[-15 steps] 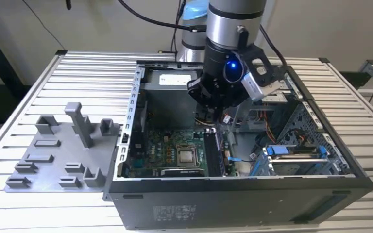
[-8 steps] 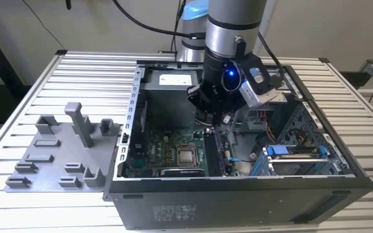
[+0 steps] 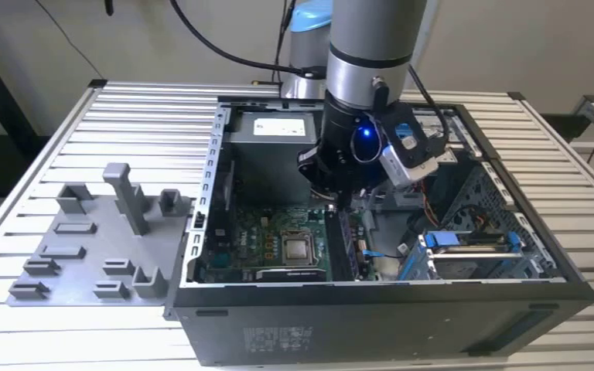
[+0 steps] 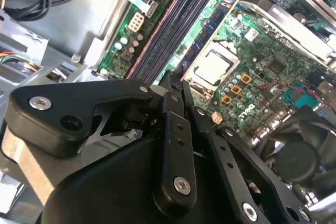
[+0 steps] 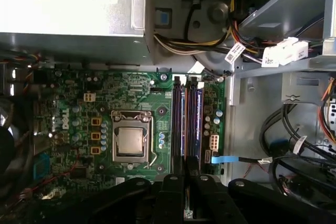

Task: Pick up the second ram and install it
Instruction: 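Insert the second ram into the second slot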

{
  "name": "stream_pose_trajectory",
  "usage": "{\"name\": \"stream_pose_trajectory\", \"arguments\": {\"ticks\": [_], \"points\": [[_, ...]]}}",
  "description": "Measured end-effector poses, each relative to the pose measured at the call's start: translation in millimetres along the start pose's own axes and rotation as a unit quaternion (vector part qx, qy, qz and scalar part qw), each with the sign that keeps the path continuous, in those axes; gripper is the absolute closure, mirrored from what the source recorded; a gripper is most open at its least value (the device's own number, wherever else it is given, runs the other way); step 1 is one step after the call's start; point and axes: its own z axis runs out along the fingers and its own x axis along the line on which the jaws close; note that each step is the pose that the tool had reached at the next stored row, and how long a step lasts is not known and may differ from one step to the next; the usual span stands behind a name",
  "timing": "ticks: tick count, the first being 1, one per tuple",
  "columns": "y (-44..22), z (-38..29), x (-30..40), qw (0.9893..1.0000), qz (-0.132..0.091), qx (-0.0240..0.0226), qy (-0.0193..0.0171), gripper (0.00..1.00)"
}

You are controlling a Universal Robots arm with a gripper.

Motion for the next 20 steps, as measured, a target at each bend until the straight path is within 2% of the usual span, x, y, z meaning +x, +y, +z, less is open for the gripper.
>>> {"name": "stream_pose_trajectory", "arguments": {"ticks": [4, 10, 20], "points": [[-0.2, 6.4, 0.3, 1.0, 0.0, 0.0, 0.0, 0.86], [-0.3, 8.4, -0.1, 1.0, 0.0, -0.0001, 0.0, 0.86], [-1.5, 25.4, -2.2, 1.0, 0.0, -0.0005, -0.0001, 0.86]]}}
